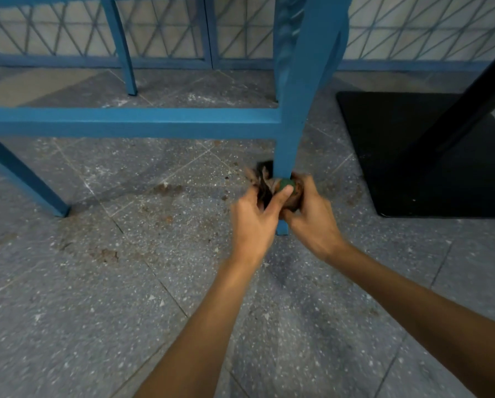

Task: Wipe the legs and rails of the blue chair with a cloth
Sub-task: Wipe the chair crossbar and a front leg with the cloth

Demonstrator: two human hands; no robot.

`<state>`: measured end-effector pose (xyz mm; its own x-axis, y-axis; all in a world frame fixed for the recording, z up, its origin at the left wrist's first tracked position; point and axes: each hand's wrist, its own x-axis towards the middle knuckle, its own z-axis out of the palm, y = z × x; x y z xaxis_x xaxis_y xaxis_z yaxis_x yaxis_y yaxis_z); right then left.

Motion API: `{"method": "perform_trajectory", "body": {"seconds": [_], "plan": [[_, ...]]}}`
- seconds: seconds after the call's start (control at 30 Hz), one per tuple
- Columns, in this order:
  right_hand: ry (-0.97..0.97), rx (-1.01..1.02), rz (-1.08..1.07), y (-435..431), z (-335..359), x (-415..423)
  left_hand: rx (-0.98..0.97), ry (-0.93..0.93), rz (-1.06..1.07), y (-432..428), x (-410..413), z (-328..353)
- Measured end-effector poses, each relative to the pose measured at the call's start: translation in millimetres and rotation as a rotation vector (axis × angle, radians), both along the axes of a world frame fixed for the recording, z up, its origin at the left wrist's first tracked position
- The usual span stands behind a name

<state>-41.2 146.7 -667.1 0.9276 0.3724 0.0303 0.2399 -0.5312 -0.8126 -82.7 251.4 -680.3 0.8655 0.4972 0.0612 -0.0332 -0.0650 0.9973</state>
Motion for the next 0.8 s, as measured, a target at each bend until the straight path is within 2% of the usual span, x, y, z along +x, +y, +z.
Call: {"method": "perform_trajectory", "body": {"seconds": [0.13, 0.2, 0.27, 0.33, 0.43, 0.47, 0.53, 0.63, 0.7, 0.73, 0.8], "plan": [[0.241, -0.320, 0.084, -5, -41, 10, 0.099, 0.331, -0.154, 1, 6, -45], [0.366, -0.395, 0.135, -8, -52, 16, 0.185, 0.465, -0.243, 2, 8, -51], [0.504, -0.249, 0.132, -10, -54, 14, 0.225, 0.515, -0.237, 3, 8, -46], [0.632, 0.052, 0.068, -15, -50, 8, 0.128, 0.480, -0.216, 2, 0, -31], [0.673, 0.322, -0.046, -27, -42, 0, -0.369, 0.414, -0.438, 5, -21, -2], [0.675, 0.379, -0.066, -31, -39, 0, -0.461, 0.427, -0.508, 10, -29, 4], [0.632, 0.418, -0.148, -38, -31, 4, -0.492, 0.456, -0.547, 25, -38, 9], [0.574, 0.607, -0.246, -45, 0, 14, -0.365, 0.460, -0.453, 52, -42, 15], [0.520, 0.789, -0.027, -39, 32, 14, -0.274, 0.441, -0.420, 65, -39, 19], [0.482, 0.788, 0.144, -32, 48, 9, -0.252, 0.419, -0.416, 68, -36, 21], [0.420, 0.594, 0.381, -16, 62, -2, -0.251, 0.365, -0.400, 66, -28, 28]]}}
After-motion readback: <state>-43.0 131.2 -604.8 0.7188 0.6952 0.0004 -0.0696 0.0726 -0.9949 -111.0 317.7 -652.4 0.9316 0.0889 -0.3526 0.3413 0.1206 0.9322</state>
